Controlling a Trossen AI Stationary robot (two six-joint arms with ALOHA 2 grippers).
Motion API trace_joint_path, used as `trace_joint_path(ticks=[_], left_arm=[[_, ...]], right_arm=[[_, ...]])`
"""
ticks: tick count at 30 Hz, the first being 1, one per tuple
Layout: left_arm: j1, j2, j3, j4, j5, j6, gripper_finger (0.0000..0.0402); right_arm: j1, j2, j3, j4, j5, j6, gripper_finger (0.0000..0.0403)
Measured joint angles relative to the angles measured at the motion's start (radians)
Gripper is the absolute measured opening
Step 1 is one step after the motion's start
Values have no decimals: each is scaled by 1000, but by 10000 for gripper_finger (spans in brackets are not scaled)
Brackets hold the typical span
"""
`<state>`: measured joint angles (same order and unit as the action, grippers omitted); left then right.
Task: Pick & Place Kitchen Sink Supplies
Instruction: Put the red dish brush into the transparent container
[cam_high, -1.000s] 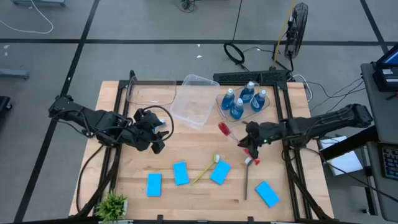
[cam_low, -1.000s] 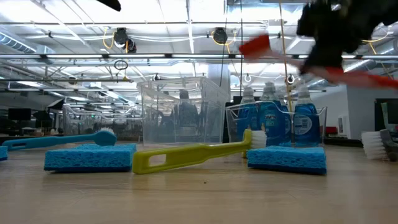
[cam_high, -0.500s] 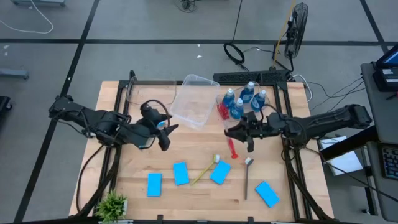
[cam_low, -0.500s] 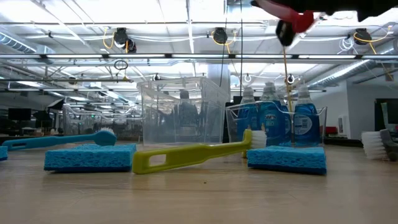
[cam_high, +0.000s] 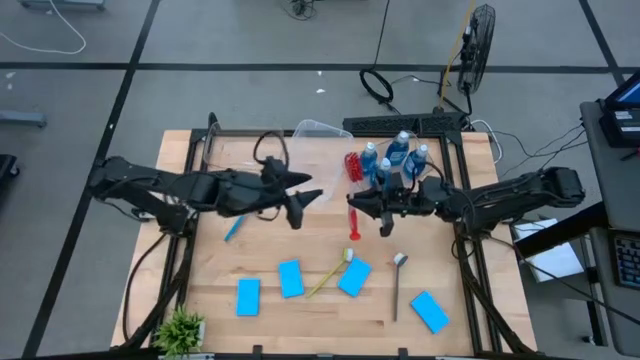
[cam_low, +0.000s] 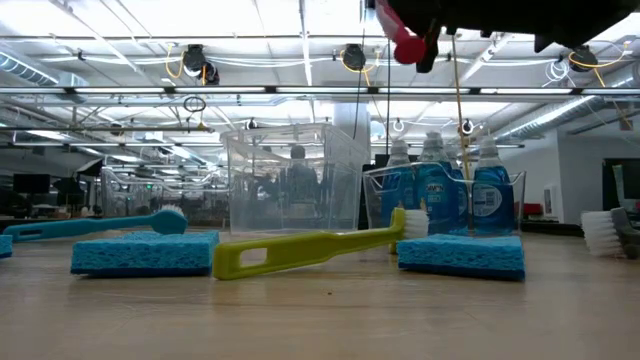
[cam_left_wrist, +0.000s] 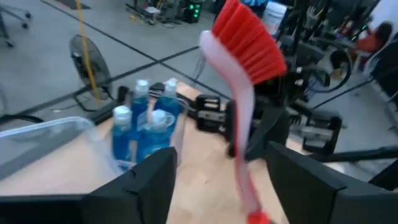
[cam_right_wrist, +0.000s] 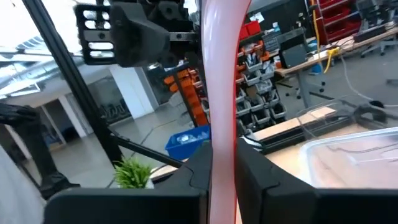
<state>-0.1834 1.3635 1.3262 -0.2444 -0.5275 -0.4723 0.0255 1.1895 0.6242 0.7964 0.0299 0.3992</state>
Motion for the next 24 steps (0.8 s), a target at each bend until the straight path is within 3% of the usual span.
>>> trace_joint_path(ticks=[10,24], left_arm=[[68,121,0,243,182,29,331],[143,193,0,298,197,19,340]], right_arm=[[-34,5,10,-9,49,-49,28],[-31,5,9,-30,39,-56,28]])
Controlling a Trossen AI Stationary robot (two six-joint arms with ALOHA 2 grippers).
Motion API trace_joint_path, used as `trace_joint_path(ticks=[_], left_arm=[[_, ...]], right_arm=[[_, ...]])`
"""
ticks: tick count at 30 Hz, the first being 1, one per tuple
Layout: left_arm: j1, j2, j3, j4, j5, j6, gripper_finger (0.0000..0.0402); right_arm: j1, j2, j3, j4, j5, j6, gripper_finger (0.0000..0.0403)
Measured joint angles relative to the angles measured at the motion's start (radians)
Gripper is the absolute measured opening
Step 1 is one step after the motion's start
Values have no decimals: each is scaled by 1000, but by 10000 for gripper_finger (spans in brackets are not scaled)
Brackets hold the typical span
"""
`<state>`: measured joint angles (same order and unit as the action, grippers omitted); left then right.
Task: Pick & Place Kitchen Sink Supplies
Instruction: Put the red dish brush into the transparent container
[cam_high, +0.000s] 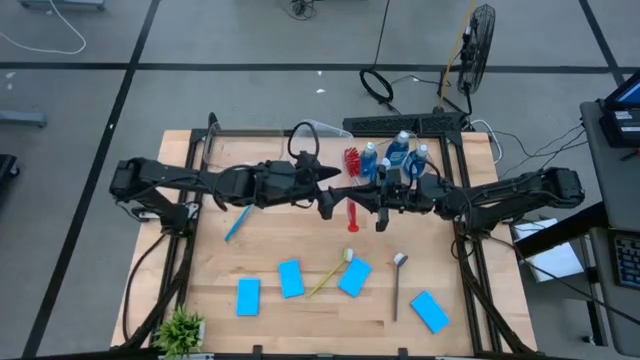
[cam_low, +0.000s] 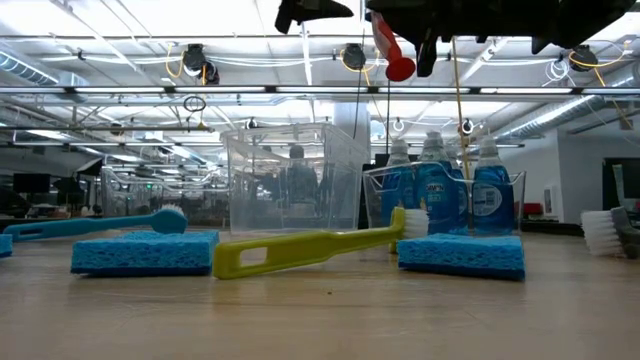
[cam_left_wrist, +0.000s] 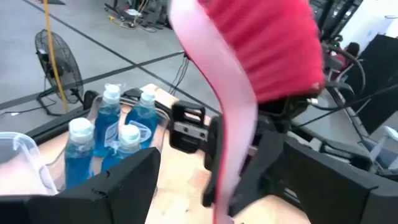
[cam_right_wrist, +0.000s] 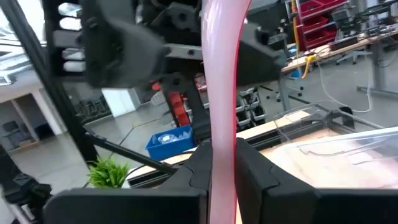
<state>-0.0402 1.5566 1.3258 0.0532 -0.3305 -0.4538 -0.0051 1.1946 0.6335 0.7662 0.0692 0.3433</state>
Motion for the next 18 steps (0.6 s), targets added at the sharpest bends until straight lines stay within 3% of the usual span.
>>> trace_joint_path(ticks=[7,18], left_arm=[[28,8,0,-2,2,1,340],[53,76,2,74,103,-44,323]], right_arm=[[0,0,-1,8,-22,11,28],[0,0,-1,-3,-22,11,28]])
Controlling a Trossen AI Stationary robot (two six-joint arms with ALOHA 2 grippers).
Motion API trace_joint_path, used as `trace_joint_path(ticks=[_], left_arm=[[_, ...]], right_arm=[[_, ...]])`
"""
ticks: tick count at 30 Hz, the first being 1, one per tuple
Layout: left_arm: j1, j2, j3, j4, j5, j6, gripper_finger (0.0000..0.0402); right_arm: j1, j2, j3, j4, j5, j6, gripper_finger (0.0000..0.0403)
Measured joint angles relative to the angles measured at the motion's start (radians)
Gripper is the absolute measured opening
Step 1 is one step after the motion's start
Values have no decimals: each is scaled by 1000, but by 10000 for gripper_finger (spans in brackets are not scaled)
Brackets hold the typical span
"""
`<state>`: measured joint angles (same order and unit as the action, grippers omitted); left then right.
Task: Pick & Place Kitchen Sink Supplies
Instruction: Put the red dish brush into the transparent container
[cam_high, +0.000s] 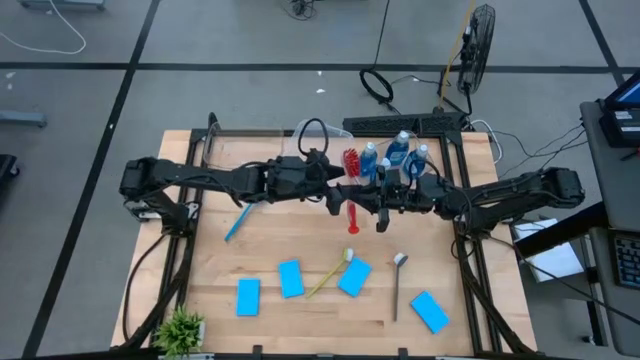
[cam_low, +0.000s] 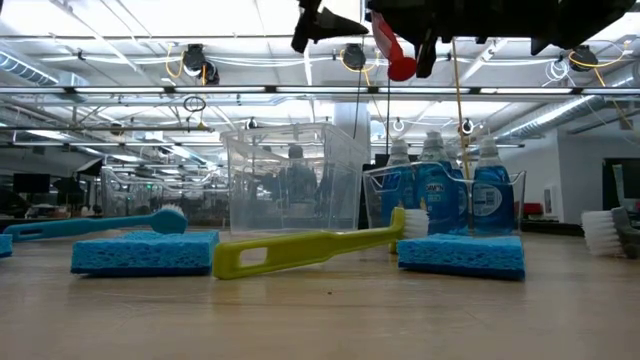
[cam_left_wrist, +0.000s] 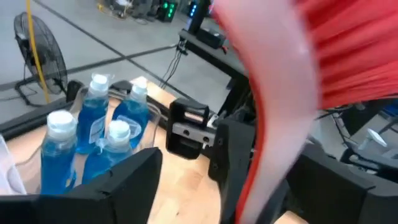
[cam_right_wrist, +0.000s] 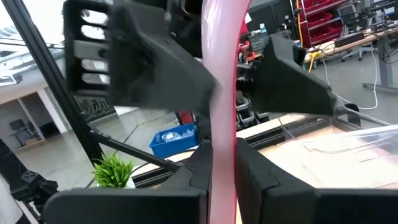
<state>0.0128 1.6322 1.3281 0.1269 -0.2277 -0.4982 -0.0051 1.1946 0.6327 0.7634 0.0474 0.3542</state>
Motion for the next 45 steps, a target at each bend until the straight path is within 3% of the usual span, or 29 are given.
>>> trace_joint_path(ticks=[5,13,25,31,36,45], left_arm=[[0,3,-1,3,29,2,242],[-1,2,-1,3,55,38,48],[0,2,-1,3,38,43,44],[26,-33,-2,-56,16,63,44],[60,-110,0,-180,-116,90,44],[125,-263,10,-498,-235,49,44]], right_arm=[[0,0,0,-7,0,0,28],[0,0,0,-10,4,14,28],[-1,0,-1,-13,-18,27,44],[-2,-14,0,-90,-57,12,90],[4,-44,-2,-203,-104,14,139],[1,-137,0,-348,-83,-20,192]])
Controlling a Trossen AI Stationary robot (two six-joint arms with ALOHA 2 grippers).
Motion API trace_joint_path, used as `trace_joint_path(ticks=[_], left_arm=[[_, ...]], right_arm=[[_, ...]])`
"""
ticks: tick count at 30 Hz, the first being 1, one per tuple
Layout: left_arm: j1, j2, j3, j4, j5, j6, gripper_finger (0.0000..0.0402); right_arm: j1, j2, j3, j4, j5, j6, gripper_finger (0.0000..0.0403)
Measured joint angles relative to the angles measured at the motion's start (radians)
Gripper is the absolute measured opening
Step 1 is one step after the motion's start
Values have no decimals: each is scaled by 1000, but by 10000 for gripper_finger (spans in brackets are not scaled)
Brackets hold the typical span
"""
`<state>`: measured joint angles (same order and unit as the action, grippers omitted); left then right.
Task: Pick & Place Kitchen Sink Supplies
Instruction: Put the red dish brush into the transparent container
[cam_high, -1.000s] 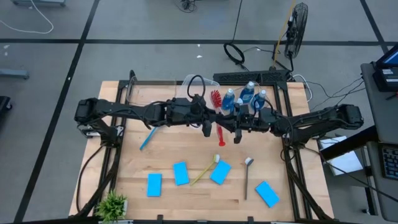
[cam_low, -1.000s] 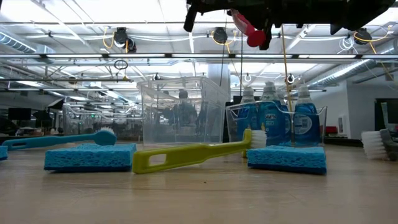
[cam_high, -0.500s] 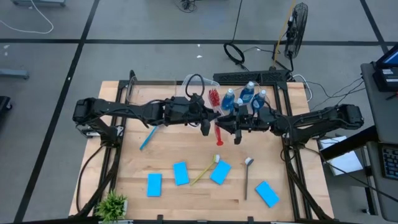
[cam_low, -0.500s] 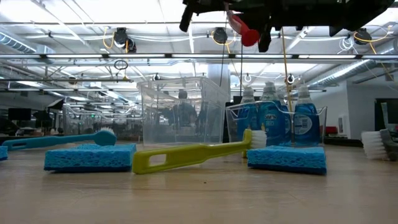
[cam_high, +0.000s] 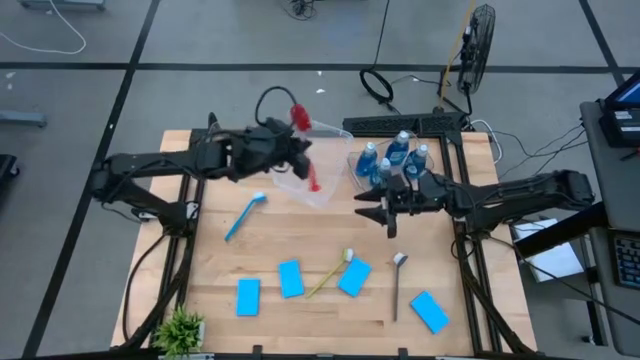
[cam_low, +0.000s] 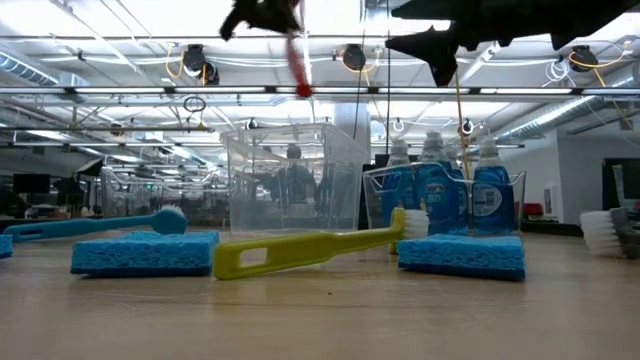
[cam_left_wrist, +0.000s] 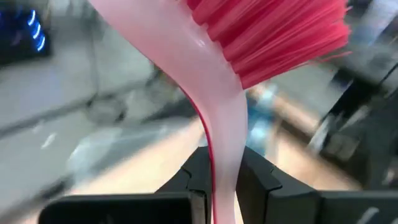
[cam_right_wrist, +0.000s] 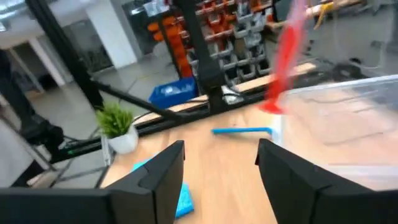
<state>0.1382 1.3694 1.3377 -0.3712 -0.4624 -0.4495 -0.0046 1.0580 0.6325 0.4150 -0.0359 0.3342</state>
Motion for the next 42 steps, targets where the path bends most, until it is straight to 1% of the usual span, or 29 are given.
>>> trace_joint_path(ticks=[1,2,3,6,8,11,12,16,20,26,30,33,36,37,42], left_arm=[[7,-10,5,-55,1,-6,44],[19,-11,24,-77,12,-11,44],[36,-9,49,-85,45,-29,44],[91,-3,127,-256,143,-79,44],[120,28,196,-292,198,-88,44],[154,84,282,-445,298,-119,44],[169,104,315,-470,347,-123,44],[215,203,431,-603,476,-132,44],[247,332,546,-733,607,-106,44],[313,538,740,-1006,768,-25,44],[357,645,823,-1168,841,23,44],[387,691,852,-1200,886,31,44],[418,706,856,-1177,996,8,44],[424,706,857,-1175,1019,-5,44],[448,716,857,-1169,1024,-87,44]], right_arm=[[0,-13,1,-13,6,-2,193],[0,-25,0,-29,6,-2,194],[0,-30,-1,-29,6,-2,193],[0,-58,-1,-57,5,3,190],[-1,-68,0,-62,7,18,188],[-1,-87,-1,-102,6,42,186],[-1,-93,0,-111,6,49,186],[-1,-108,0,-150,5,73,185],[-1,-118,0,-178,5,91,185],[-1,-126,-1,-198,4,122,185],[-1,-128,-1,-213,4,126,185],[-1,-129,-1,-211,5,125,185],[-1,-129,-1,-211,6,125,185],[-1,-129,-1,-211,6,125,185],[-3,-129,-1,-209,6,125,185]])
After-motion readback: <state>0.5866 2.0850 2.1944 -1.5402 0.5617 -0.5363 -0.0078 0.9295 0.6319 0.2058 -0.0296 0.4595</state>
